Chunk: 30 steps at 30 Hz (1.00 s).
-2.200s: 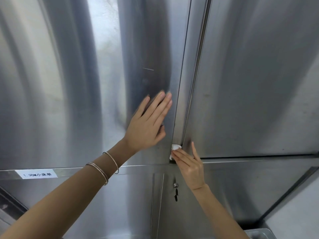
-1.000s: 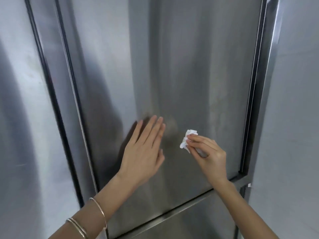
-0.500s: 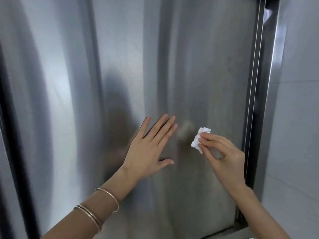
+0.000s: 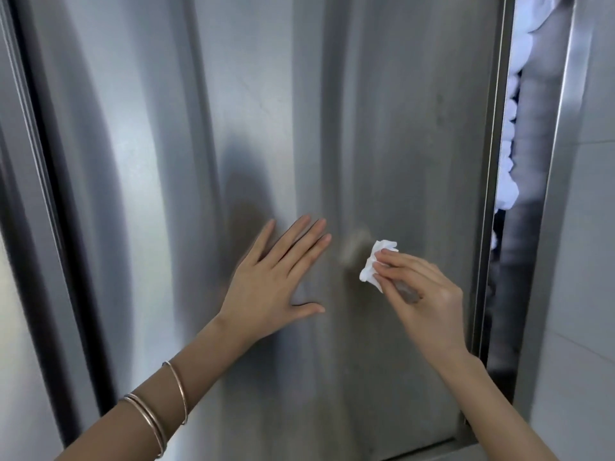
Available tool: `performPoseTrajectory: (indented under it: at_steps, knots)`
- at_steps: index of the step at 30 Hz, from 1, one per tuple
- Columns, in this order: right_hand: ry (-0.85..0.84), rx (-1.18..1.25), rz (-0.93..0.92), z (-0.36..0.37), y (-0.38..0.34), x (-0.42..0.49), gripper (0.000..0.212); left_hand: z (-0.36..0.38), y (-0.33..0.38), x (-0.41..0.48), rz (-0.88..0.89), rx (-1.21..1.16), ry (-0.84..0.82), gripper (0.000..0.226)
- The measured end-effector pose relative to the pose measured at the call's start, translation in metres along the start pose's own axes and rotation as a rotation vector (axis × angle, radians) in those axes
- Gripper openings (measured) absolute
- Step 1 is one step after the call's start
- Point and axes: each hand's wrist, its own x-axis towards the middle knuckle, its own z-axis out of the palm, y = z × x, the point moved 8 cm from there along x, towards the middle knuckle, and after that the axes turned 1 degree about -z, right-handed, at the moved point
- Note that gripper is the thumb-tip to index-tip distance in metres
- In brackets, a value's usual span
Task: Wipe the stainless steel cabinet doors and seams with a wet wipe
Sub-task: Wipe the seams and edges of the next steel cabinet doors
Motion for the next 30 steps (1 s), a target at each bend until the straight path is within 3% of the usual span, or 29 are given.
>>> performPoseTrajectory:
  at_steps: [8,13,19,23,27,30]
  knots:
    - [0.008,-0.044,-0.304,0.021,-0.038,0.023,0.004,-0.017,-0.038,-0.040,-0.062,0.020,-0.017,0.104]
    - [-0.031,-0.053,-0.449,0.037,-0.055,0.034,0.007,-0.029,-0.063,-0.064,-0.092,0.076,-0.051,0.093]
    - [-0.097,0.031,-0.438,0.064,-0.062,0.040,0.009,-0.052,-0.081,-0.081,-0.167,0.008,-0.001,0.069]
    - [-0.199,0.068,-0.457,0.087,-0.073,0.043,0.011,-0.067,-0.087,-0.068,-0.155,-0.013,0.017,0.065]
    - [-0.194,0.041,-0.592,0.093,-0.092,0.048,0.005,-0.080,-0.093,-0.037,-0.131,-0.024,0.056,0.063]
    - [-0.078,0.061,-0.657,0.077,-0.097,0.059,0.006,-0.091,-0.100,-0.006,-0.101,-0.028,0.130,0.062]
